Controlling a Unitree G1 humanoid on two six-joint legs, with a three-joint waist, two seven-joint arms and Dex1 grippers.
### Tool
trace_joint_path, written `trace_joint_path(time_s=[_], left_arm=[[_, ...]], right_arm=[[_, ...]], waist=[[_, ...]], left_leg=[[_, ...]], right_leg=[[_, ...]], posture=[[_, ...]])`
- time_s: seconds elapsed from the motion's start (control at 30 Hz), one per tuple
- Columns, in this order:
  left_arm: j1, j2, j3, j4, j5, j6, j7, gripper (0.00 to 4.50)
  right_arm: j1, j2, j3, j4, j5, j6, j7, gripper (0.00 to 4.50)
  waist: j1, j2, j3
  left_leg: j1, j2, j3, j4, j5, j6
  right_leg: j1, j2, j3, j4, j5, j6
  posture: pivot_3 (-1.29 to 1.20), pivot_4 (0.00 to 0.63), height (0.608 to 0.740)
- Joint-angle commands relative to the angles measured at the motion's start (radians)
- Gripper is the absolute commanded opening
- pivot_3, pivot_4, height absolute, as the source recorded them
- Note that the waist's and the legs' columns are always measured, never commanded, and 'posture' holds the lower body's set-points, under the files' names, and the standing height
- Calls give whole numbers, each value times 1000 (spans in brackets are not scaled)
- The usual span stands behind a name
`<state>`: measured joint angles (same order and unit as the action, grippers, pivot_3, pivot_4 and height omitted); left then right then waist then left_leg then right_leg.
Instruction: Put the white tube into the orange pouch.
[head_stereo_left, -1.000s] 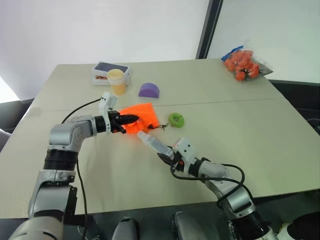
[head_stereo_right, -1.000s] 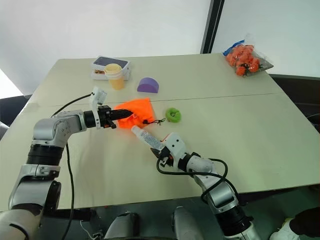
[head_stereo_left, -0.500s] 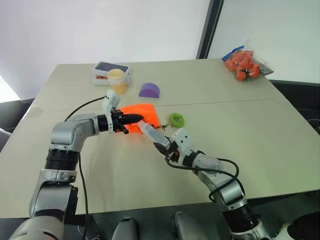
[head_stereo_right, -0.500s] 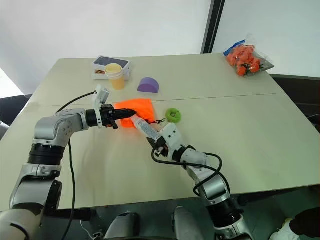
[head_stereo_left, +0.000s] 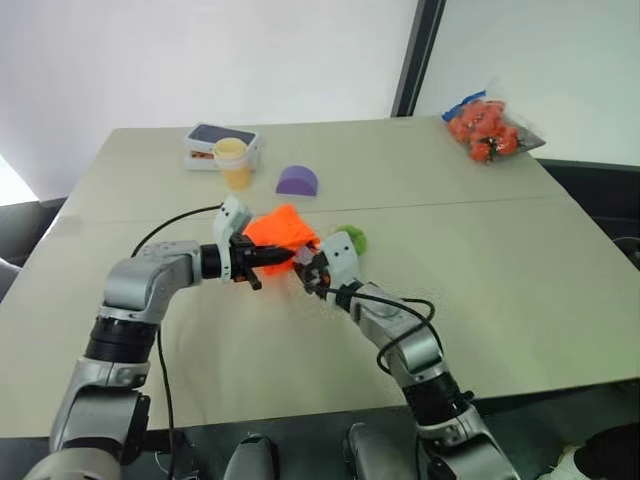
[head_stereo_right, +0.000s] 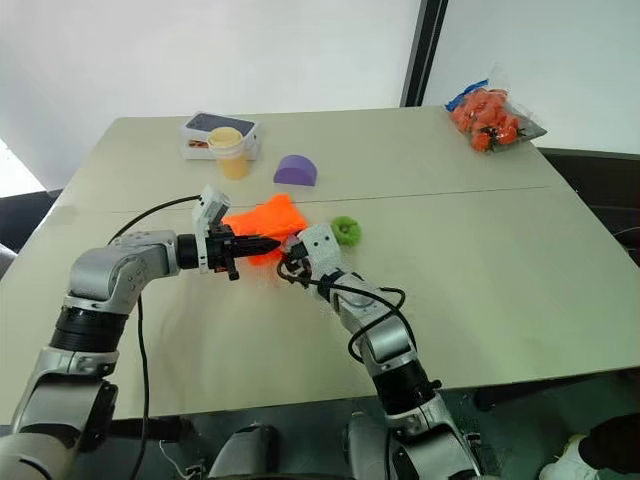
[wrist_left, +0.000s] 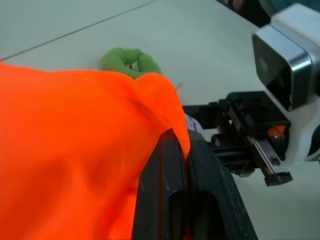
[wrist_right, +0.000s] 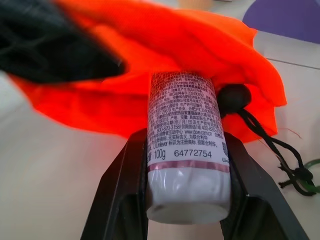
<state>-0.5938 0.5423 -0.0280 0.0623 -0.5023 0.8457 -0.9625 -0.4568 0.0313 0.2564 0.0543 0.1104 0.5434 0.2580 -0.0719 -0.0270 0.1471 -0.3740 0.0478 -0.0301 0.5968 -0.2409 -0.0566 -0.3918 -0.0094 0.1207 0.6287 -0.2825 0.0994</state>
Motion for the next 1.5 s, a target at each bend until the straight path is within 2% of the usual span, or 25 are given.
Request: trace_joint_path(time_s=[0.03,0.23,0.4,0.6,0.63,0.9,1.0,1.37,1.5], left_arm=[[1,9,-6,-41,-2,-13,-4,0],[17,3,-17,-49,4,-26,5,0],[37,-2,-12,-54,12,-44,24,0],[56,-2,2,-50,22,-67,53,0],[57,-3,8,-46,21,-68,59,0],[61,-2,37,-10,32,-95,98,0],[66,2,40,-7,33,-100,99,0],[122,11,30,-53,38,-113,102,0],[132,9,25,-64,39,-112,105,0]], right_arm=[[-68,39,19,36,-27,-15,-15,1119],[-172,86,46,198,-98,-56,-60,1119],[-170,77,29,194,-92,-68,-23,1119],[-82,-13,28,16,-88,-20,56,4189],[-63,-36,33,-23,-83,-13,79,4468],[93,-250,53,-309,-29,-6,288,4468],[111,-346,53,-330,-67,-33,319,4468],[32,-356,-14,-104,-121,-120,232,4468],[37,-375,1,-113,-115,-142,274,4468]], waist=[[1,0,0],[0,0,0],[0,0,0],[1,0,0],[1,0,0],[1,0,0],[2,-1,0],[3,-1,0],[3,-1,0]], left_leg=[[0,0,0,0,0,0],[0,0,0,0,0,0],[0,0,0,0,0,0],[0,0,0,0,0,0],[0,0,0,0,0,0],[0,0,0,-1,0,0],[0,0,0,-1,0,0],[-1,0,0,-1,0,0],[-1,0,1,-1,0,0]], right_leg=[[0,0,0,0,0,0],[0,0,0,0,0,0],[0,0,0,0,0,1],[0,0,0,0,0,1],[0,0,0,0,0,1],[0,0,0,0,-1,0],[0,0,0,-1,-2,2],[0,0,0,-4,0,-1],[1,-1,0,-5,0,-1]], posture=[[0,150,723],[0,150,723],[0,150,723],[0,150,723],[0,150,723],[0,150,723],[0,150,723],[0,150,723],[0,150,723]])
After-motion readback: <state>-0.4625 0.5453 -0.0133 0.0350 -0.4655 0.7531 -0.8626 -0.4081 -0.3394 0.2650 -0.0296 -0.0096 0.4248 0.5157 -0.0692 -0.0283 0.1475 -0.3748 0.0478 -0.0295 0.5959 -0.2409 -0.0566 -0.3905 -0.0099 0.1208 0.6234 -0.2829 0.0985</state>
